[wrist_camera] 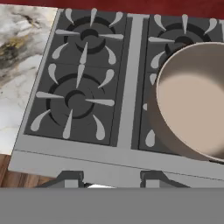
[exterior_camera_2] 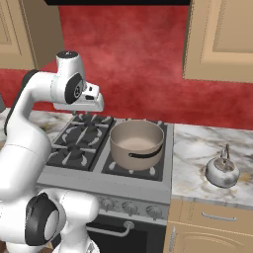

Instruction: Pick the kettle from the counter and place it on a stove burner. Then turn the burner on.

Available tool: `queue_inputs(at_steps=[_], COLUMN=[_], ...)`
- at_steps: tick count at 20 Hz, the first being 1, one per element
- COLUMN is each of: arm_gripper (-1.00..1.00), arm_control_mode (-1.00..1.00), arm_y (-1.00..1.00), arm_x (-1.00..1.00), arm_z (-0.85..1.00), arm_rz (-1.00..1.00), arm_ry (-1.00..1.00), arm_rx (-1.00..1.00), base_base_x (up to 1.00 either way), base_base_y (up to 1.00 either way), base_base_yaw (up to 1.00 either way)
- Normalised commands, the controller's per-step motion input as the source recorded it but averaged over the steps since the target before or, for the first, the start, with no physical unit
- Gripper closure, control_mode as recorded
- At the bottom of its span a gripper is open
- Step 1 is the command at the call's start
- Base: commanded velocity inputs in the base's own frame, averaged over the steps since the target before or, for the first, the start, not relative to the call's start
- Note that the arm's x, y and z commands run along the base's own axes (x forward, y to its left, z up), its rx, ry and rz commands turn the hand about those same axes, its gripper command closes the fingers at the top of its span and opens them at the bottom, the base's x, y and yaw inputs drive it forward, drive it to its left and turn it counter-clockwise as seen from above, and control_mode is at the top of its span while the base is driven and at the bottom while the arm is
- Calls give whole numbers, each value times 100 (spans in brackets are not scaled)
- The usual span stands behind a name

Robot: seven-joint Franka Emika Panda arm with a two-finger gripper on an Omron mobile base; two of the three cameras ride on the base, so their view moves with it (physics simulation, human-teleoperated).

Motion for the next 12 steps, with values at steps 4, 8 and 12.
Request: queue_inputs(at_steps=[4, 8, 12], arm_gripper=[-100, -100, -100], arm_control_mode=[-100, -100, -100], arm_y=[-10, -15, -30], arm_x=[-8, 0, -9], arm_z=[0, 3, 14], arm_rz=[-1, -14, -17], arm_ry=[-4, -8, -10], arm_rx=[0, 1, 5], base_base_x=[0, 0, 0], base_base_y=[0, 0, 0], base_base_yaw=[0, 0, 0])
